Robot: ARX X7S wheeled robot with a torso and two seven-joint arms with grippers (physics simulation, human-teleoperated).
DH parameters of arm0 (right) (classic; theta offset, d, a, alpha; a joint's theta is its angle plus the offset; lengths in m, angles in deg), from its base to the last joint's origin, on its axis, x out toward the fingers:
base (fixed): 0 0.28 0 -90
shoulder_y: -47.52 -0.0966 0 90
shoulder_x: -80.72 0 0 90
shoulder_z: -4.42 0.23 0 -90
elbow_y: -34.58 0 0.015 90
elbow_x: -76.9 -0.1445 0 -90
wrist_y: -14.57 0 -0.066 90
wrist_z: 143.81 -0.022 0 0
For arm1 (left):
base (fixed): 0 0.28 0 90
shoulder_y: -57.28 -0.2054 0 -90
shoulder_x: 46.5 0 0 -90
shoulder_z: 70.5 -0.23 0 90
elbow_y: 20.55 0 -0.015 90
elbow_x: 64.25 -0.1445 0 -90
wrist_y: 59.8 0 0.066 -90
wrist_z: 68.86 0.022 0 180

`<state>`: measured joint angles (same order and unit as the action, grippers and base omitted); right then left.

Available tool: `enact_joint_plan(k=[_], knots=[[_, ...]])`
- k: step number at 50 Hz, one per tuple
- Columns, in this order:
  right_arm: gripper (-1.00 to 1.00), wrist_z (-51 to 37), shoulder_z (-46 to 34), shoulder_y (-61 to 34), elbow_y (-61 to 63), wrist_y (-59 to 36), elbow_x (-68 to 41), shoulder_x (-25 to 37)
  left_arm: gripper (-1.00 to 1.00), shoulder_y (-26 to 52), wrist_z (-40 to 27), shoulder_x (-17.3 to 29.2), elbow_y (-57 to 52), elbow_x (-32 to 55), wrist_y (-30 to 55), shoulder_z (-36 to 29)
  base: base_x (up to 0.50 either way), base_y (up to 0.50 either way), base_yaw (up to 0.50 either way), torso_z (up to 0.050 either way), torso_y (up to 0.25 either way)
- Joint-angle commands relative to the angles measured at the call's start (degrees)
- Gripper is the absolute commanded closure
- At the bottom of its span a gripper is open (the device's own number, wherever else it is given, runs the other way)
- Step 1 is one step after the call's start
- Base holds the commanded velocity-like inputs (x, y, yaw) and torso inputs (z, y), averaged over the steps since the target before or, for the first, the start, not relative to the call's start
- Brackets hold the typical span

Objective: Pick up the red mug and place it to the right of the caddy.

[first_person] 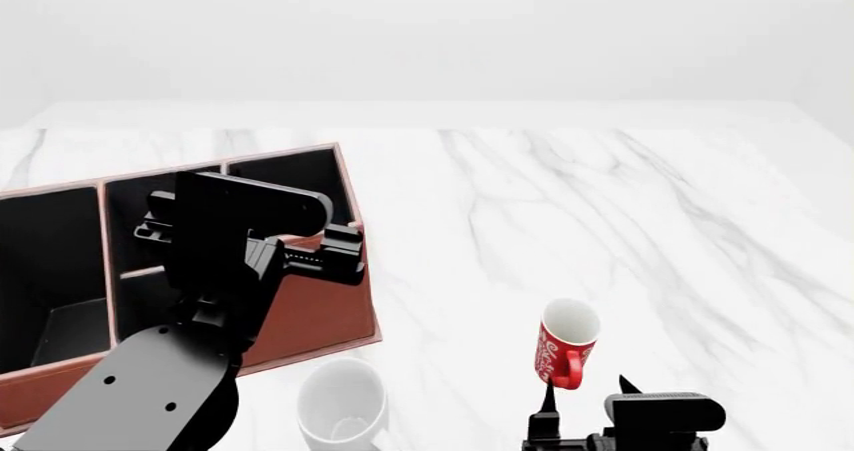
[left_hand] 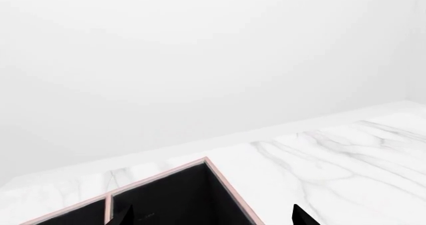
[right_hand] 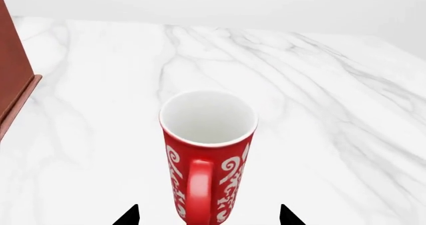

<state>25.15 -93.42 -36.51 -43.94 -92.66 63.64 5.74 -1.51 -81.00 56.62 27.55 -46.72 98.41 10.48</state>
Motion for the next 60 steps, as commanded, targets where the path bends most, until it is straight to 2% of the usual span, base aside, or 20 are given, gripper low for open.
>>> enact_joint_plan(k=[1, 27, 28, 50, 60], knots=[[-1.00, 1.66, 0.72, -2.13, -1.37, -1.10, 0.65, -1.53, -1.00, -0.44, 1.29, -0.94, 0.47, -0.91, -0.94, 1.29, 0.00, 0.00, 0.00, 0.000, 0.000], [-1.00, 0.53, -0.17, -7.14, -6.86, -2.25, 0.50, -2.46, -1.00, -1.30, 0.88, -0.34, 1.12, -0.33, -2.25, 1.12, 0.00, 0.00, 0.00, 0.000, 0.000], [1.00, 0.11, 0.00, -7.34, -7.12, -2.21, 0.66, -2.54, -1.00, -1.32, 0.82, -0.30, 1.10, -0.35, -2.28, 1.09, 0.00, 0.00, 0.00, 0.000, 0.000], [1.00, -0.66, -0.02, -7.33, -6.21, -2.11, 0.10, -2.03, -1.00, -1.47, 0.40, 0.09, 0.87, 0.35, -2.50, 1.13, 0.00, 0.00, 0.00, 0.000, 0.000], [1.00, 0.80, -1.13, -10.42, 1.04, -0.84, 1.36, 0.83, -1.00, -1.25, 0.17, 0.25, 1.04, 0.56, -2.57, 0.98, 0.00, 0.00, 0.00, 0.000, 0.000]])
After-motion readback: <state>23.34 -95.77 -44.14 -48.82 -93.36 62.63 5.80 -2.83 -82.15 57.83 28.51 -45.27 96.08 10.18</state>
